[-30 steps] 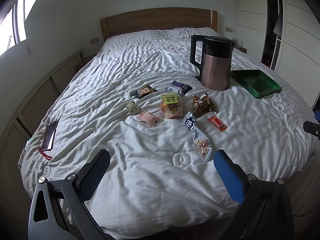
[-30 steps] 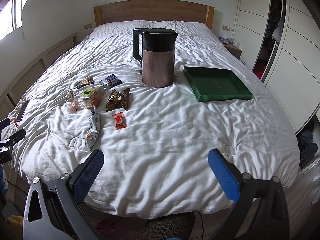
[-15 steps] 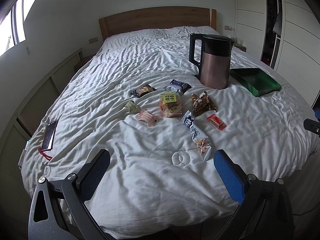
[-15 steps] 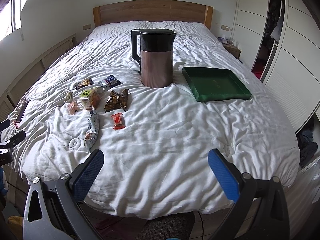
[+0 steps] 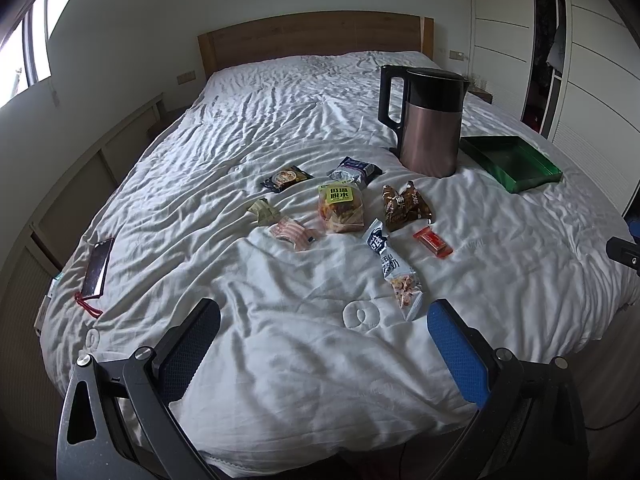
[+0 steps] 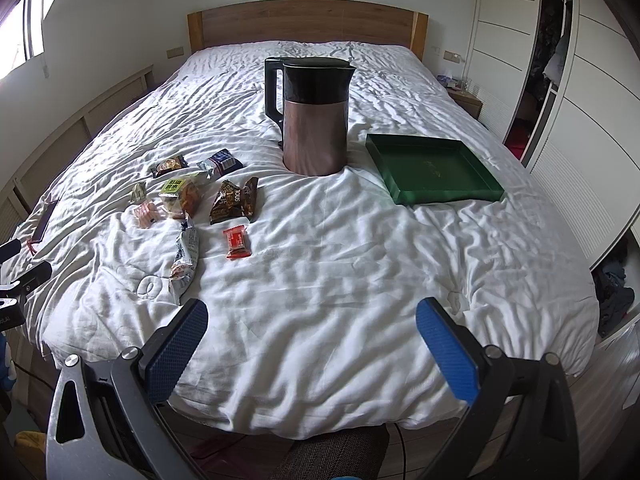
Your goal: Organize snacks
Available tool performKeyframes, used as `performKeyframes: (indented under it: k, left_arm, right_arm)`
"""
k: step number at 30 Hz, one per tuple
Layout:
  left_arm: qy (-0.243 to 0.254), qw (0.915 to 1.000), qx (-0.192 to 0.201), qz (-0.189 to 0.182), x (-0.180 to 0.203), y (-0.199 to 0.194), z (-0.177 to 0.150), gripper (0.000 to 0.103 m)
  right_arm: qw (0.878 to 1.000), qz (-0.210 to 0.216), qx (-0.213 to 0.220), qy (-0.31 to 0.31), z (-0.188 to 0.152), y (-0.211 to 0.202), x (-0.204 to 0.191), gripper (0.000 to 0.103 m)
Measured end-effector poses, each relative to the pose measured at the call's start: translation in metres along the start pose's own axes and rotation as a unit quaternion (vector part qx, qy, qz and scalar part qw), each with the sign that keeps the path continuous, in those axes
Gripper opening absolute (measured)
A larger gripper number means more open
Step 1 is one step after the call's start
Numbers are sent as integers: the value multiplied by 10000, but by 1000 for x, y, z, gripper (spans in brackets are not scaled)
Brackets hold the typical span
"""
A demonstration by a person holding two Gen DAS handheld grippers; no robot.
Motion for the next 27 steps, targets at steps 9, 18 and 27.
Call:
performKeyframes:
  k: [9, 18, 27]
  left_arm:
    - [3, 10000, -9, -11, -1, 1, 1, 102]
    - [16, 10000, -26, -18, -1, 2, 0, 102]
    - [-27, 10000, -56, -31, -2, 4, -6, 102]
  right_arm:
    - [10000, -4, -1, 5, 0, 0, 0, 103]
    - [10000, -3, -3, -1, -1, 0, 0, 103]
    - [10000, -7, -7, -2, -2, 1, 0, 103]
Point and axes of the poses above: each gripper's, at about its wrist camera, not at the fingertips, and y roughly the way its jaws point, x to its right, z to its top, the point moved 6 cm from there along y, roughly the way its jaws point, and after that the axes turned 13 degrees about y, right-handed, at the moved point
